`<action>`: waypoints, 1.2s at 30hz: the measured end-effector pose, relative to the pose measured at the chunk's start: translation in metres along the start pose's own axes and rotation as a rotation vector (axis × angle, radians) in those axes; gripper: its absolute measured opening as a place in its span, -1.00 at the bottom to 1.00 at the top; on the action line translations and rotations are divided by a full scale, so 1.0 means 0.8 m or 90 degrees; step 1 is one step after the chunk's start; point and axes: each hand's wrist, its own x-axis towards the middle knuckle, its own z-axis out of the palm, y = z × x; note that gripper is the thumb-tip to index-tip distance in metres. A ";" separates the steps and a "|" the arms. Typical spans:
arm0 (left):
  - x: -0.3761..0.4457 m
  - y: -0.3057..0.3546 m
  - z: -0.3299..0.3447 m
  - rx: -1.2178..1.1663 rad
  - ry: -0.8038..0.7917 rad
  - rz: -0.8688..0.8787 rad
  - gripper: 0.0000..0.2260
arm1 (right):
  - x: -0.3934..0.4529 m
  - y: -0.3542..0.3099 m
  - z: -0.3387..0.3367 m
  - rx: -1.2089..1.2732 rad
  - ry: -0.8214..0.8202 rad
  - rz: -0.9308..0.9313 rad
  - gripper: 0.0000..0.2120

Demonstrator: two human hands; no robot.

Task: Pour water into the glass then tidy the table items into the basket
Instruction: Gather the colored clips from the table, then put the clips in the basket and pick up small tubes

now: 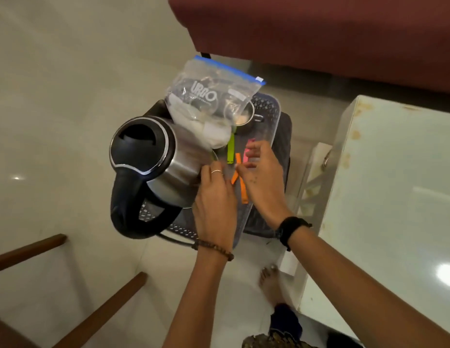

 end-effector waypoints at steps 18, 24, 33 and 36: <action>-0.266 0.241 0.234 -0.149 -0.407 0.231 -0.87 | -0.190 0.206 -0.432 -0.127 0.168 0.208 -0.79; -0.436 0.418 0.365 -0.100 -0.565 0.360 -0.87 | -0.309 0.287 -0.662 -0.162 0.305 0.288 -0.79; -0.601 0.623 0.487 -0.023 -0.527 0.667 -0.72 | -0.418 0.356 -0.884 -0.151 0.540 0.392 -0.84; -0.601 0.666 0.531 0.075 -0.463 0.806 -0.57 | -0.433 0.374 -0.922 -0.119 0.604 0.441 -0.86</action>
